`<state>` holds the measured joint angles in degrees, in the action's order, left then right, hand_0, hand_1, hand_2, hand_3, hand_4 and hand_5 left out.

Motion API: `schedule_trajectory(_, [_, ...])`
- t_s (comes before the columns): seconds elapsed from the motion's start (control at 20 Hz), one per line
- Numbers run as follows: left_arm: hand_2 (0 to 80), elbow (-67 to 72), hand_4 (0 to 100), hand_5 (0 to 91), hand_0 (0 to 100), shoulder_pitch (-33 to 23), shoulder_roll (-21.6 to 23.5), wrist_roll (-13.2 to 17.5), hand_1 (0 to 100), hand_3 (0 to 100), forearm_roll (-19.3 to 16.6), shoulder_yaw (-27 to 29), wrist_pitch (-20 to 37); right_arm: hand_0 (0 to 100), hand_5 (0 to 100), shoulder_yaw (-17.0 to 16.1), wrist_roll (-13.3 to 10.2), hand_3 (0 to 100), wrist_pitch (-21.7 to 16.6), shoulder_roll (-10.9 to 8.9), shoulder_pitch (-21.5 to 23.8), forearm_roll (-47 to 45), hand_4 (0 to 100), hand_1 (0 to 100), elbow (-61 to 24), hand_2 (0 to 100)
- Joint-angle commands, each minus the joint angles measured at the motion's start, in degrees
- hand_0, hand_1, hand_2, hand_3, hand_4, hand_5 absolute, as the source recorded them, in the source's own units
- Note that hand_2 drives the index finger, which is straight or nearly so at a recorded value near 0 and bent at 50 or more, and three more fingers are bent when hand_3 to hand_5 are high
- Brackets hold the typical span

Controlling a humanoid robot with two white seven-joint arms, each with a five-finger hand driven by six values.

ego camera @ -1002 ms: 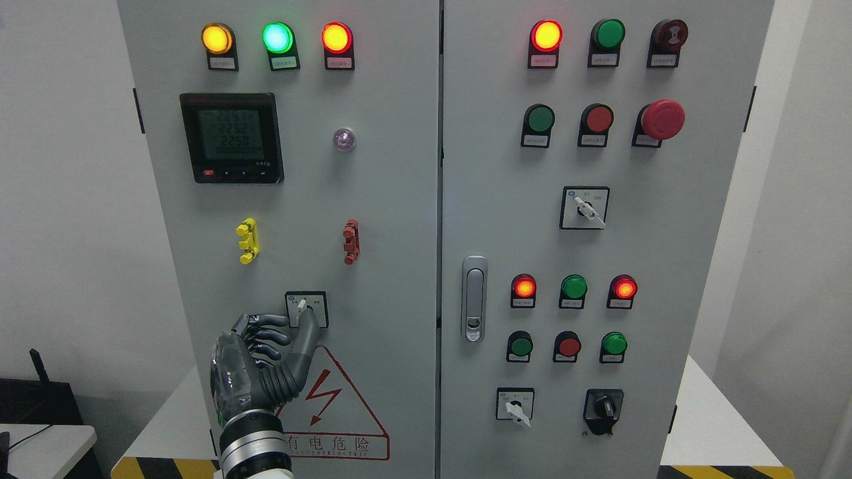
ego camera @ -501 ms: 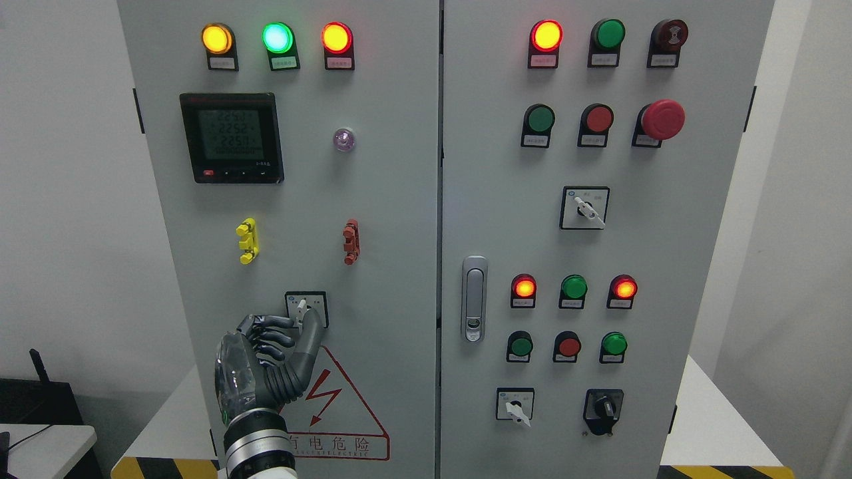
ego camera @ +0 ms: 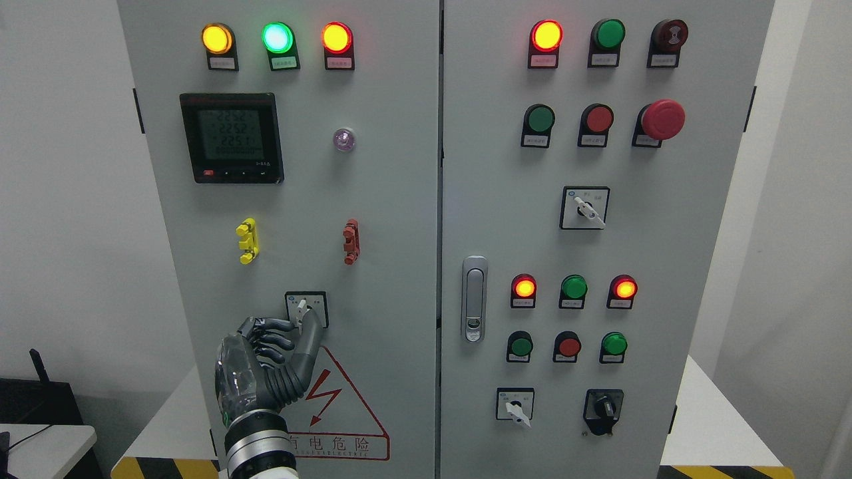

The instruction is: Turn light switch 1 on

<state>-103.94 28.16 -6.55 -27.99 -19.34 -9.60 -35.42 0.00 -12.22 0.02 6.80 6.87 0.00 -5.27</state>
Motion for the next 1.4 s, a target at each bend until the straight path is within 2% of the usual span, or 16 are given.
schedule_trajectory(0.0, [55.2,0.05,82,74.7,18,0.31,0.05,0.13,53,78,0.00,-0.15,-0.52,12,0,1.32,0.00,0,-0.02,-0.03,-0.02,0.26,0,39,0.00,0])
schedule_trajectory(0.3, [55.3,0.05,82,74.6,18,0.40,0.05,1.19,52,78,0.00,-0.15,-0.70,12,0,1.32,0.00,0,-0.02,-0.03,-0.02,0.26,0,39,0.00,0])
schedule_trajectory(1.35, [55.0,0.40,82,74.3,20,1.54,0.05,1.10,47,78,0.00,0.02,-2.02,12,0,1.32,0.00,0,-0.02,-0.03,-0.02,0.26,0,39,0.00,0])
